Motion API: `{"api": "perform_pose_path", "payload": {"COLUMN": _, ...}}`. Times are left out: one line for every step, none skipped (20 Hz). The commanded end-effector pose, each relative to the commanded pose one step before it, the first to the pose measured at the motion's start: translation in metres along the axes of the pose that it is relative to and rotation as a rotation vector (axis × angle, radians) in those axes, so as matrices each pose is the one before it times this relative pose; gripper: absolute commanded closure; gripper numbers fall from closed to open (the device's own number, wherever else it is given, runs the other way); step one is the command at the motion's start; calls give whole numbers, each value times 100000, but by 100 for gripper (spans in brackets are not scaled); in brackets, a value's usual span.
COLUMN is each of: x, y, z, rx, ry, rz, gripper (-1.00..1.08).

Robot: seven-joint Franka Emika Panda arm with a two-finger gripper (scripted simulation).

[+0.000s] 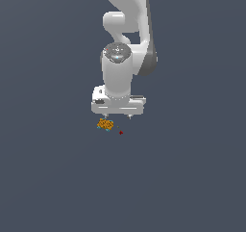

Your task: Pick up the object and move it to a goal position.

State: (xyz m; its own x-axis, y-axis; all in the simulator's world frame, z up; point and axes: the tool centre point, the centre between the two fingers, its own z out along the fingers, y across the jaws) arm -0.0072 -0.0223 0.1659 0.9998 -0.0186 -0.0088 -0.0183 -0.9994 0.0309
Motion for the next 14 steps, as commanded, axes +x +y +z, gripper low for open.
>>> {"api": "perform_pose_path", "payload": {"x": 0, "y": 1, "z": 0, "rx": 0, "ry": 0, "rz": 0, "gripper": -92}}
{"api": "perform_pose_path", "payload": {"x": -2, "y": -12, "z": -21, "rx": -13, "ry": 2, "rz": -97, "gripper": -92}}
{"api": "perform_pose_path", "payload": {"x": -5, "y": -48, "z": -61, "rx": -39, "ry": 4, "rz": -306, "gripper": -92}}
{"api": "perform_pose_path", "payload": {"x": -9, "y": -70, "z": -98, "rx": -62, "ry": 7, "rz": -484, "gripper": -92}}
{"api": "perform_pose_path", "payload": {"x": -12, "y": -98, "z": -134, "rx": -89, "ry": 10, "rz": -674, "gripper": -92}}
{"api": "perform_pose_path", "payload": {"x": -15, "y": -121, "z": -168, "rx": -117, "ry": 14, "rz": -860, "gripper": -92}}
{"api": "perform_pose_path", "payload": {"x": -16, "y": -122, "z": -173, "rx": -126, "ry": 15, "rz": -910, "gripper": -92}}
{"api": "perform_pose_path", "payload": {"x": -12, "y": -92, "z": -132, "rx": -101, "ry": 13, "rz": -727, "gripper": -92}}
{"api": "perform_pose_path", "payload": {"x": -9, "y": -62, "z": -89, "rx": -72, "ry": 9, "rz": -530, "gripper": -92}}
{"api": "perform_pose_path", "payload": {"x": -5, "y": -35, "z": -47, "rx": -42, "ry": 5, "rz": -328, "gripper": -92}}
{"api": "perform_pose_path", "payload": {"x": -2, "y": 1, "z": -7, "rx": -9, "ry": 1, "rz": -97, "gripper": -92}}
{"api": "perform_pose_path", "payload": {"x": 2, "y": 4, "z": 20, "rx": 14, "ry": -2, "rz": 97, "gripper": -92}}
{"api": "perform_pose_path", "payload": {"x": 4, "y": 20, "z": 16, "rx": 24, "ry": -2, "rz": 266, "gripper": -92}}
{"api": "perform_pose_path", "payload": {"x": 3, "y": -1, "z": -7, "rx": 7, "ry": 0, "rz": 183, "gripper": -92}}
